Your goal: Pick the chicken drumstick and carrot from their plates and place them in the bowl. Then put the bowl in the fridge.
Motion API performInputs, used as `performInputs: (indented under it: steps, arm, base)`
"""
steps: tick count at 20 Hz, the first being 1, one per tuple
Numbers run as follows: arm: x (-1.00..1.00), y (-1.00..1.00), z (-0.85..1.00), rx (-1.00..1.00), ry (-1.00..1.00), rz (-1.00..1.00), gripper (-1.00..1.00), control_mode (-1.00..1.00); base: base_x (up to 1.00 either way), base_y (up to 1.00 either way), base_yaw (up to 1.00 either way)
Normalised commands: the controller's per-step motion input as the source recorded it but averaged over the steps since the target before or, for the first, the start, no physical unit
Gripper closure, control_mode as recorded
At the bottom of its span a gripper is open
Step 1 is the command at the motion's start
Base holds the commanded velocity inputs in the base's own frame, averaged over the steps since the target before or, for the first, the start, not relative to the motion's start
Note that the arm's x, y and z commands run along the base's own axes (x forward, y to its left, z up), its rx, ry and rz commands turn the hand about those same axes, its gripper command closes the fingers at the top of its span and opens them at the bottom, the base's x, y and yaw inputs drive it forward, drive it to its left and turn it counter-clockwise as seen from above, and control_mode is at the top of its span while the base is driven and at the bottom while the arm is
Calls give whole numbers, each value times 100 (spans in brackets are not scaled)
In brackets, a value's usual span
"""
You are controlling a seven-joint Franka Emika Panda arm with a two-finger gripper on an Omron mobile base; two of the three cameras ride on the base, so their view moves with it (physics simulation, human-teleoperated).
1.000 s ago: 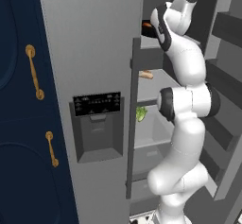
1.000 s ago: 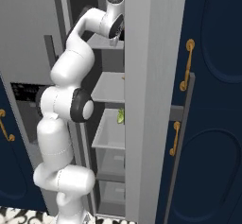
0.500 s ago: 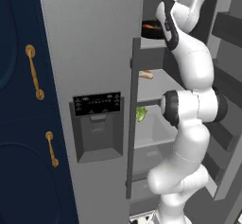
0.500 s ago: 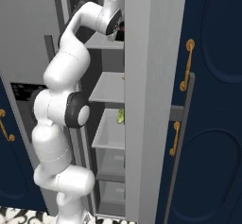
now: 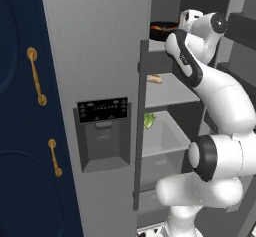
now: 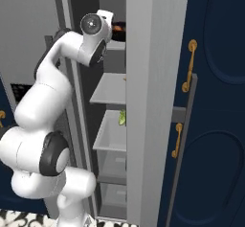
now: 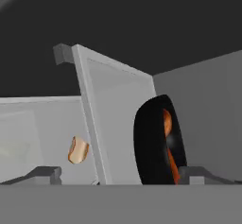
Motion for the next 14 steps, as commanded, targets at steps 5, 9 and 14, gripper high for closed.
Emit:
performInputs:
  steps: [5,9,14]
  arm:
    - [-100,1,17,2,-13,-18,-100,-100]
    - [-100,22,60,1,3,-21,-100,-100]
    - [-100,6,32,3,5,-15,-100,-100]
  base:
    - [0,0,0]
    - [0,0,0]
    - [0,0,0]
